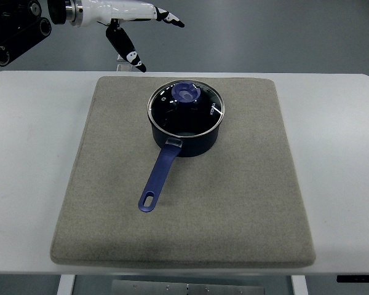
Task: Open pot lid and place left with left hand
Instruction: 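Move the left hand over the saucepan toward the blue lid knob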
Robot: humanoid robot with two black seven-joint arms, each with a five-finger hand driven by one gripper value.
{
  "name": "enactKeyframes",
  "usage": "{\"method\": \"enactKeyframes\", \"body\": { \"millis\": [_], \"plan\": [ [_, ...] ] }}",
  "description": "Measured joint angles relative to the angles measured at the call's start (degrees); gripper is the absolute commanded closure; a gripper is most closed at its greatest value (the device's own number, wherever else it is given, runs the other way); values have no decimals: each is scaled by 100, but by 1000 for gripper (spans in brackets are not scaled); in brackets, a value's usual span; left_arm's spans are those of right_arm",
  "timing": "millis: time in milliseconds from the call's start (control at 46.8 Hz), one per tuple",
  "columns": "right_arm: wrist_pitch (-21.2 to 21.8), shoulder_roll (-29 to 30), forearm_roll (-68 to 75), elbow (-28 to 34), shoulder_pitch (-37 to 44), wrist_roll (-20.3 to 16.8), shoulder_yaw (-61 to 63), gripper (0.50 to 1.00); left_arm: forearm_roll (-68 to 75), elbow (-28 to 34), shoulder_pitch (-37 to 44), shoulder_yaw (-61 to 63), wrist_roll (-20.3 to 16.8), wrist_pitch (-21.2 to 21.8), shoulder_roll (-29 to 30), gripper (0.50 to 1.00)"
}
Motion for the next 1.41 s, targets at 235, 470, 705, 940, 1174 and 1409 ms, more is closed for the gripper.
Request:
{"method": "enactKeyframes", "body": {
  "millis": [235, 470, 705, 940, 1174, 1409],
  "plan": [
    [0, 0, 0, 0, -6, 0, 0, 583, 11, -353, -285, -15, 0, -781, 62, 525],
    [0, 0, 0, 0, 0, 1, 3, 583, 488, -470, -311, 32, 0, -1025, 130, 544],
    [2, 0, 0, 0, -2, 1, 1, 583, 1055, -528, -302, -14, 0, -903, 42, 553],
    [2, 0, 0, 0, -1, 1, 1, 583, 1064, -466, -303, -33, 0, -499, -203, 553],
    [2, 0, 0, 0, 0, 1, 3, 583, 1492, -504, -303, 19, 1, -502, -420, 559],
    [2, 0, 0, 0, -1, 1, -1, 583, 1729, -482, -307, 20, 1, -506, -627, 555]
  ]
}}
